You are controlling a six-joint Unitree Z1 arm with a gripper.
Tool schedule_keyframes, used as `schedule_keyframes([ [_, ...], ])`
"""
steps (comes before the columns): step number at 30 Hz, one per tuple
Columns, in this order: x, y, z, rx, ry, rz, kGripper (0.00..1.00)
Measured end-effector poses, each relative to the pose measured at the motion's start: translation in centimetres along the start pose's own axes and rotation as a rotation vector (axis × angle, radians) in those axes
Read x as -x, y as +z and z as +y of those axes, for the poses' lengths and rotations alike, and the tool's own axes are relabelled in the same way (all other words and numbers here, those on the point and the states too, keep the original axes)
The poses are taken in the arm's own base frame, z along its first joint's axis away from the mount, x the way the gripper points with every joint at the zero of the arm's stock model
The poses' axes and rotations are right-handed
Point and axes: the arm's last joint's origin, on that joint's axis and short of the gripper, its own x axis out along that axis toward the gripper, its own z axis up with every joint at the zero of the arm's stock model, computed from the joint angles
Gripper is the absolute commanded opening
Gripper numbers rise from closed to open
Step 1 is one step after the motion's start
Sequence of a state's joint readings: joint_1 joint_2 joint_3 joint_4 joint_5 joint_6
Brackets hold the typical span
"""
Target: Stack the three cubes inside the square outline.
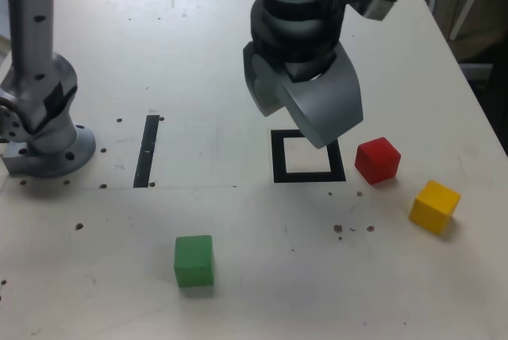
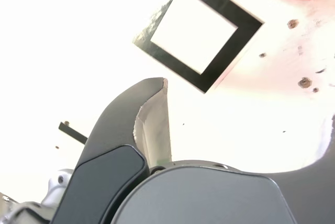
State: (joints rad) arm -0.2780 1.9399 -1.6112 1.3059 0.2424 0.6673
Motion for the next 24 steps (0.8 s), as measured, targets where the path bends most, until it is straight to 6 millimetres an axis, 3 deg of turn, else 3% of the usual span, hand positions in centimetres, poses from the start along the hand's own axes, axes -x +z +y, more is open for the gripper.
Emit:
schedule_keyframes([
  [9,-1.1,3.1,3.2,-0.094,-0.026,0.019,0.99],
  [17,-3.9,3.5,6.9,-0.088,-0.064,0.049,0.98],
  [24,-5.6,4.2,8.0,-0.086,-0.077,0.067,0.98],
])
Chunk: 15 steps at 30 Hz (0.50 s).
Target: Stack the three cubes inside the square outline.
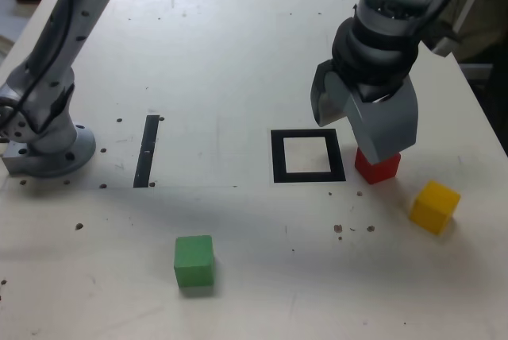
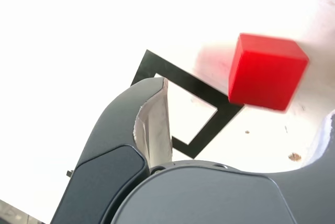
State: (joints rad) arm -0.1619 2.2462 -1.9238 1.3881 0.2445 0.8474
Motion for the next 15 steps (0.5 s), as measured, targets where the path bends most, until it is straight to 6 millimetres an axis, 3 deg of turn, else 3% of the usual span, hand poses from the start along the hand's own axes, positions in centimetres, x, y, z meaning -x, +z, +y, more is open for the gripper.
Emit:
schedule_keyframes([
  [15,-2.1,1.9,1.3,0.029,-0.018,0.020,0.88],
])
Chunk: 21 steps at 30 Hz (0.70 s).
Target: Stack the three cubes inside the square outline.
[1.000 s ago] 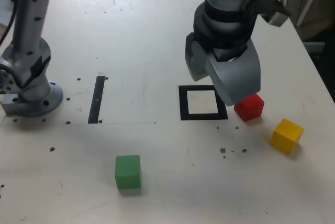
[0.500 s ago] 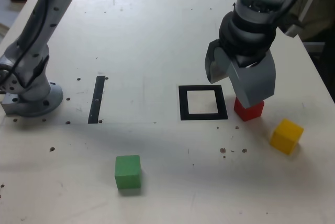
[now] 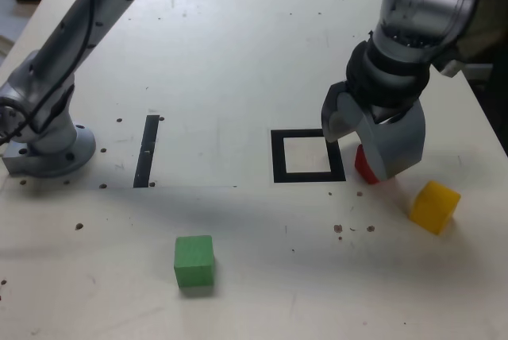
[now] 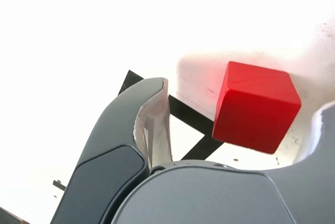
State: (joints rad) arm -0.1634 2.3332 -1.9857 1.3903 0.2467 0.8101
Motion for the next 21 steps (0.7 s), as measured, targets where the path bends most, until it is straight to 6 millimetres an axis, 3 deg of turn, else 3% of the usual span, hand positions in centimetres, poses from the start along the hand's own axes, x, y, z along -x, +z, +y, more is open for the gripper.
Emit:
schedule_keyframes([
  [8,-0.1,1.0,-0.1,0.019,0.024,0.025,0.76],
  [17,-0.3,2.3,-0.6,0.036,0.024,0.034,0.44],
  [21,0.0,2.9,-0.9,0.030,0.032,0.029,0.37],
])
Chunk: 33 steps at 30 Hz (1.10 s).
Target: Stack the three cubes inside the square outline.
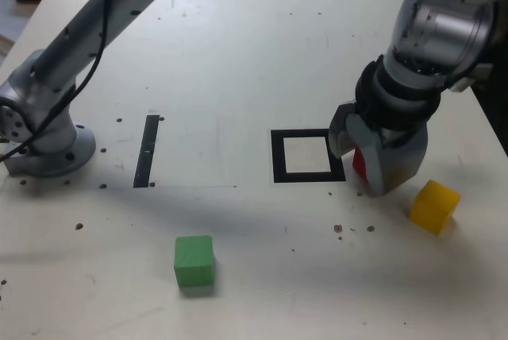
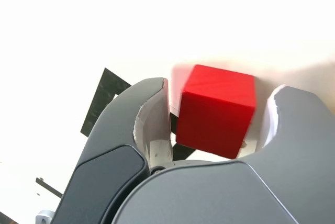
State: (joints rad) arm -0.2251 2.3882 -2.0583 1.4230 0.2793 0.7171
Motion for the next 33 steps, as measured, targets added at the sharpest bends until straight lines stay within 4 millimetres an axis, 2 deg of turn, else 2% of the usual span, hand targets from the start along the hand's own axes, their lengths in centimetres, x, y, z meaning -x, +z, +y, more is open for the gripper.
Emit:
schedule_keyframes([
  [12,-0.1,0.3,-0.3,0.012,-0.024,0.005,0.36],
  [16,0.4,0.0,-0.4,0.045,-0.027,-0.006,0.36],
  [25,3.4,-3.3,-2.1,0.266,-0.019,-0.016,0.36],
  [33,4.3,-5.5,-3.8,0.499,-0.051,-0.003,0.36],
])
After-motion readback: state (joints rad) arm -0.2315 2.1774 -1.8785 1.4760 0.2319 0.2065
